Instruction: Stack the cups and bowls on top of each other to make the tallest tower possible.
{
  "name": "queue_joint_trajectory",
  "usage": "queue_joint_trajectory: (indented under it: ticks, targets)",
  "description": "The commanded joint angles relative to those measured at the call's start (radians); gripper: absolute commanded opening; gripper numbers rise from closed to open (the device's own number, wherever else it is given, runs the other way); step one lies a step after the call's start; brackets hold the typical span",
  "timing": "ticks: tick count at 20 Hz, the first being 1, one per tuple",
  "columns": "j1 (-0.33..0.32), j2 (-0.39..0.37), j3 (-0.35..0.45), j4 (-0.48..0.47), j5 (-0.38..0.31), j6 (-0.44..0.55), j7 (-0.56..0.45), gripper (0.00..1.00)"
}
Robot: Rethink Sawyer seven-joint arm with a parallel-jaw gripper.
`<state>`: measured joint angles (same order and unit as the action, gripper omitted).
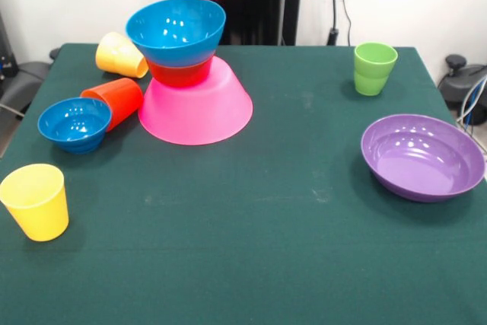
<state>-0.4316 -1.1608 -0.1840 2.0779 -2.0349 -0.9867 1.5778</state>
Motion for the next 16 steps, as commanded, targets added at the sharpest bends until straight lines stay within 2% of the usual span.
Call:
queue_joint_trajectory:
  ticks: [1,16]
  targets:
    - [0.016,0.011,0.097,-0.029,-0.001,0.033,-0.081,0.0]
    - [0.03,0.025,0.105,-0.018,0.058,0.106,-0.09,0.0]
